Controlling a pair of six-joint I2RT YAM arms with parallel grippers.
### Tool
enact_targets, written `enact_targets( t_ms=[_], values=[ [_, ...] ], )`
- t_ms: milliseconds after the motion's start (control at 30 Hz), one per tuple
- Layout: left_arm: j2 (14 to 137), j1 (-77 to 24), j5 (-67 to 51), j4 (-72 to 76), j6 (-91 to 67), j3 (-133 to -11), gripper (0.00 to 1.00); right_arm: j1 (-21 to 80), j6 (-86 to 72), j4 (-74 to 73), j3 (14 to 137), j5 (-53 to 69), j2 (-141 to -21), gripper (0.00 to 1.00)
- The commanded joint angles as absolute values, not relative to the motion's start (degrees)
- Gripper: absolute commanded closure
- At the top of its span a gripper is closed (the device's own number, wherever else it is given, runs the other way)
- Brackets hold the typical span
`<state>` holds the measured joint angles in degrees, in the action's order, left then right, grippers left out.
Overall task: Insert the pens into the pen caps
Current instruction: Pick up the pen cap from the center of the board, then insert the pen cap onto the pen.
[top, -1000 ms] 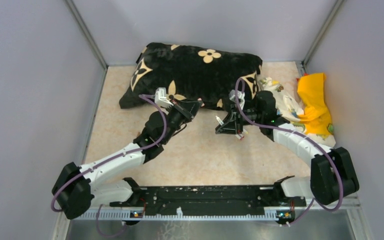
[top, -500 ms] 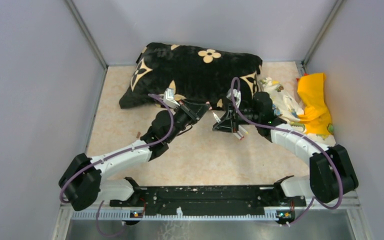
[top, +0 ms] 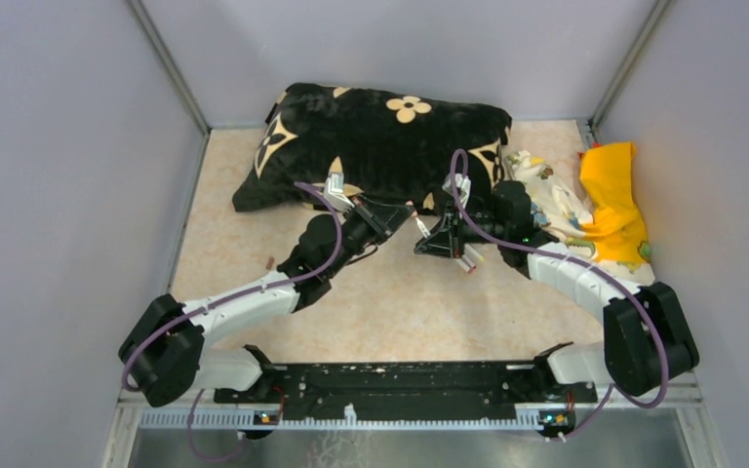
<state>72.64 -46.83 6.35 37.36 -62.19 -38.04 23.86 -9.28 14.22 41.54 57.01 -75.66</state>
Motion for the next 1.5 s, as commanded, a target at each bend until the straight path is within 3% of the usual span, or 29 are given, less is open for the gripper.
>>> enact_targets(
  t_ms=[0,1467],
  values=[
    [73.09,-46.68,5.05,39.59,-63.65,-37.14,1.0,24.47,-10.59,17.25,41.57,56.1,-75.81,1.0],
    [79.71,-53.08,4.84,49.74,-45.48,-34.42,0.99,22.61,-31.78,35.72,37.07,57.15,-74.07,1.0]
  ],
)
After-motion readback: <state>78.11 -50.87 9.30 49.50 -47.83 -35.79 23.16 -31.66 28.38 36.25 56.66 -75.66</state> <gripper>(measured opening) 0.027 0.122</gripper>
